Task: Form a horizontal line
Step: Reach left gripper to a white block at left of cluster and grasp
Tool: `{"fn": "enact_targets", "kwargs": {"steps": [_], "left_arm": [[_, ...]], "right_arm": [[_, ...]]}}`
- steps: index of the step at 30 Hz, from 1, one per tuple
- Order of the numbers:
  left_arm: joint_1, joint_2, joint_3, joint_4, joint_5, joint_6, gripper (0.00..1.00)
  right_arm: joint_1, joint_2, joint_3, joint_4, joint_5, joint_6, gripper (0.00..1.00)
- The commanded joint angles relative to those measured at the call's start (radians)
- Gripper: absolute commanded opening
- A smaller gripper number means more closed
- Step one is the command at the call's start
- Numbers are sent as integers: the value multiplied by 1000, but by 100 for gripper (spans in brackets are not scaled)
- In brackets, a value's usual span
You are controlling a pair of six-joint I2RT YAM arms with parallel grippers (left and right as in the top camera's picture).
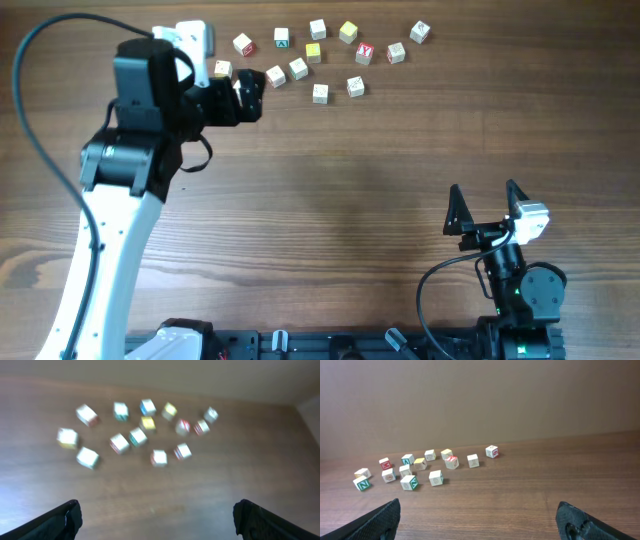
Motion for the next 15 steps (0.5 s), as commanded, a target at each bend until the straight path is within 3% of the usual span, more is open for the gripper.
{"fn": "enact_targets", "kwargs": {"steps": [1, 5, 8, 11, 15], "left_arm": [[-3, 58, 16, -15, 113, -13, 100], [-3, 111, 16, 56, 100, -60, 100], [-14, 170, 16, 149, -58, -191, 99], [-42, 246, 16, 235, -196, -229, 99], [-90, 378, 16, 351, -267, -252, 99]], "right_arm": [[-6, -11, -1, 6, 17, 8, 100], [-6, -11, -1, 6, 17, 8, 100], [-6, -11, -1, 6, 17, 7, 100], [-6, -11, -1, 6, 17, 7, 100], [-6, -11, -1, 6, 17, 7, 100]]}}
